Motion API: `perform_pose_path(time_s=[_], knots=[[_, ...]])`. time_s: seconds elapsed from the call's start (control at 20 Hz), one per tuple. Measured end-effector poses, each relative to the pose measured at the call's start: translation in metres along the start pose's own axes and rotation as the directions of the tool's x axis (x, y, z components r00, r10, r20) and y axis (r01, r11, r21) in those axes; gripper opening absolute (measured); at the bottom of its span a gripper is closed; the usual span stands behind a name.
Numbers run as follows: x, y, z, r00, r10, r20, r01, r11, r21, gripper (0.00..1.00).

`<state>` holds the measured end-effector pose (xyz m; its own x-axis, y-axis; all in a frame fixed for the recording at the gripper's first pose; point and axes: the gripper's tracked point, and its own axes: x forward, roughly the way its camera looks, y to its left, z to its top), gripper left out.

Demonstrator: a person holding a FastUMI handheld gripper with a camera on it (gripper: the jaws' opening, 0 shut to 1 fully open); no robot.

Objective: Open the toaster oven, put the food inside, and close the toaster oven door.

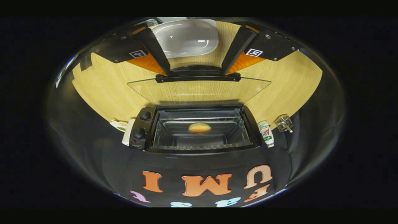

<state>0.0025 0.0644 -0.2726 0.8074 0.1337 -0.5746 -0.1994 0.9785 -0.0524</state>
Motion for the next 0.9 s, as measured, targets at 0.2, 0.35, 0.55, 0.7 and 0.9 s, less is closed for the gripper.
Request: perform_pose_path(time_s=[0.2, 0.35, 0.55, 0.7, 0.9], knots=[[-0.006, -0.002, 0.024, 1.000, 0.007, 0.020, -0.008, 1.000, 0.014, 1.00], [-0.006, -0.003, 0.049, 0.998, 0.014, 0.065, -0.015, 1.000, 0.013, 1.00], [-0.005, -0.002, 0.078, 0.994, 0.028, 0.106, -0.031, 0.999, 0.022, 1.00], [0.000, -0.002, 0.102, 0.989, 0.032, 0.144, -0.036, 0.999, 0.024, 1.00], [0.016, 0.003, 0.126, 0.987, 0.028, 0.161, -0.030, 1.000, 0.009, 1.00]])
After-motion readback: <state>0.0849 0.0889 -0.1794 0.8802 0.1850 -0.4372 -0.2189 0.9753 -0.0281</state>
